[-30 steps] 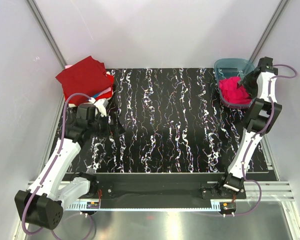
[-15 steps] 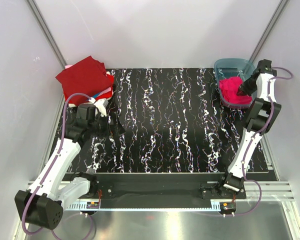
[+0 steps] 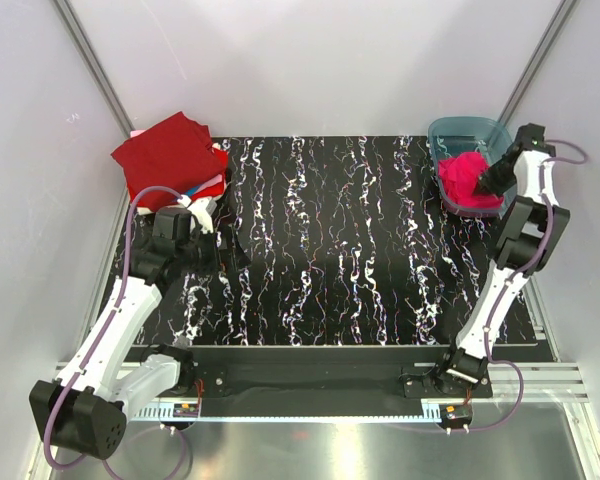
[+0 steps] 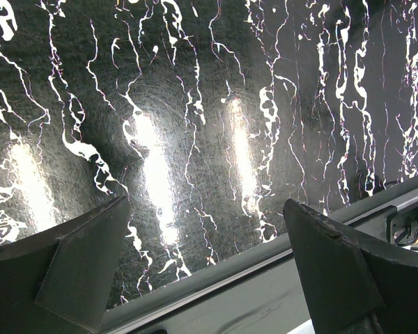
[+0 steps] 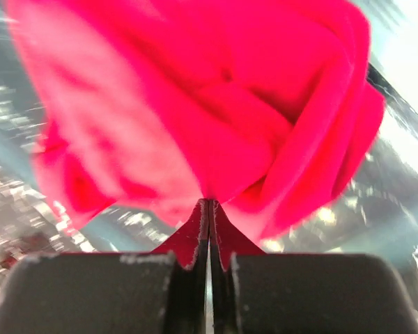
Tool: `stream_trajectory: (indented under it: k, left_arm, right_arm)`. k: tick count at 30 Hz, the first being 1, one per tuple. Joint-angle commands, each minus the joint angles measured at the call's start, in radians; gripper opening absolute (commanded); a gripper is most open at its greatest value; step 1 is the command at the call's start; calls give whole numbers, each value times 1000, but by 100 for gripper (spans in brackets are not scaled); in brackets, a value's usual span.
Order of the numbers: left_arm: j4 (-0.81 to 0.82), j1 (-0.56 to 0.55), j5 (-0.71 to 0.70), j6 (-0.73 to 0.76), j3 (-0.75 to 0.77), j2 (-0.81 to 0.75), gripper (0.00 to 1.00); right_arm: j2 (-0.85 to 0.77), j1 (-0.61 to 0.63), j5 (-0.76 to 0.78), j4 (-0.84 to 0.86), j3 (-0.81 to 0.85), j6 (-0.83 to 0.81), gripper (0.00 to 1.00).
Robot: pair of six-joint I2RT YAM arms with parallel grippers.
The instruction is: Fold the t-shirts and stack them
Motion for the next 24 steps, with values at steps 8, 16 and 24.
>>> stream_trajectory:
  k: [8, 16, 24]
  left_arm:
    - [31, -4, -13, 10, 17, -2, 99]
    - [33, -4, -16, 10, 17, -12, 99]
    - [33, -4, -7, 11, 17, -17, 99]
  right_arm:
    - [-416, 25, -24, 88, -29, 33, 0]
    - [-377, 28, 1, 59, -29, 5, 65]
    - [-209, 28, 71, 24, 46, -35, 100]
